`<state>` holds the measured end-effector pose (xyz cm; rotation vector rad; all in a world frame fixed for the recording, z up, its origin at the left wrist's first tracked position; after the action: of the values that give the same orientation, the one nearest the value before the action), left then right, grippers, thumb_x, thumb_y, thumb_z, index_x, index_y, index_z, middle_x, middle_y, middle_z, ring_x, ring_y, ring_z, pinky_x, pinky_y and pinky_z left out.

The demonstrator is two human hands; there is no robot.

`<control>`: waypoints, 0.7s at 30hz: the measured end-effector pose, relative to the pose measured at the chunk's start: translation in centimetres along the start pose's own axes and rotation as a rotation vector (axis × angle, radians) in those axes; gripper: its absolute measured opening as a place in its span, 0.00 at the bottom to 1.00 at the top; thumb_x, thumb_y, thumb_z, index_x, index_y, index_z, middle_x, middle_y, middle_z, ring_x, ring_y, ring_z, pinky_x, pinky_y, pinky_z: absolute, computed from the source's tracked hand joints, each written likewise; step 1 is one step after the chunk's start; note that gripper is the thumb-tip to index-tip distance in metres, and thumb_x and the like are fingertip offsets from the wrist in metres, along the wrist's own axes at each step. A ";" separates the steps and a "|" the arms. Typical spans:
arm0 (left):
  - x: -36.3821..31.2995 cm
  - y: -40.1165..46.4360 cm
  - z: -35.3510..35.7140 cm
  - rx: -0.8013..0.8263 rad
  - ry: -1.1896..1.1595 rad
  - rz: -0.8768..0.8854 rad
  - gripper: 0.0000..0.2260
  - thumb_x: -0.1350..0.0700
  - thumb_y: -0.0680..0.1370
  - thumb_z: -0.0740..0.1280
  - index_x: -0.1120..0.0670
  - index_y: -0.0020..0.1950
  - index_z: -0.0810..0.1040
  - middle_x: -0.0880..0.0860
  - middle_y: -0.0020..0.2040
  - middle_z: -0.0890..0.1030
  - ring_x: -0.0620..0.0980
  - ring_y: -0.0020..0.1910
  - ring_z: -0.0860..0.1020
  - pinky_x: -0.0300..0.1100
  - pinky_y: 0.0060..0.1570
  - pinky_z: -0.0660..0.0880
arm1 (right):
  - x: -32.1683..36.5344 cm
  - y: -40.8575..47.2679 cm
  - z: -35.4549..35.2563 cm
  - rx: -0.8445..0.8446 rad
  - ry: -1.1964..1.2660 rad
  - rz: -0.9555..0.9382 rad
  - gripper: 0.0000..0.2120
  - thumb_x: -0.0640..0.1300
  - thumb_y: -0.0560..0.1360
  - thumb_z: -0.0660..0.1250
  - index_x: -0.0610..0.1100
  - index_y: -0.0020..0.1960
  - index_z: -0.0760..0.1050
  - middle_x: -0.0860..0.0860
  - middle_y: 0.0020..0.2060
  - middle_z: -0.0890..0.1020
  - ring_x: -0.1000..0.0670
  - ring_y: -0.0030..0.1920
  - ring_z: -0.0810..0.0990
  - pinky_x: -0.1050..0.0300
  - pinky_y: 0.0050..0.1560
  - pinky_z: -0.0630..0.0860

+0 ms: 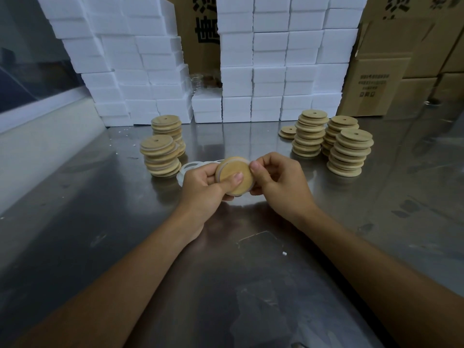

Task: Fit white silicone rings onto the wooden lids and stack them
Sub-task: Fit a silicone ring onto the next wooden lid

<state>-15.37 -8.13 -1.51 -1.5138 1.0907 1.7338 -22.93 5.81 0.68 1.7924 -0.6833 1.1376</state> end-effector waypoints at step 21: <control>-0.2 0.0 0.4 0.022 0.041 0.047 0.10 0.62 0.71 0.76 0.51 0.49 0.84 0.52 0.44 0.87 0.50 0.44 0.85 0.42 0.47 0.82 | 0.6 -0.3 0.5 0.034 -0.138 -0.081 0.07 0.44 0.80 0.65 0.48 0.43 0.72 0.48 0.38 0.80 0.43 0.39 0.82 0.39 0.41 0.80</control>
<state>-15.48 -7.79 -1.35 -1.5280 1.1711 1.7238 -22.23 5.52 1.04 1.9236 -0.6689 0.9836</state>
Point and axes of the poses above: each hand's wrist, its own y-axis towards the middle knuckle, its own z-axis out of the palm, x = y × z, the point moved 9 cm from there along y, towards the middle knuckle
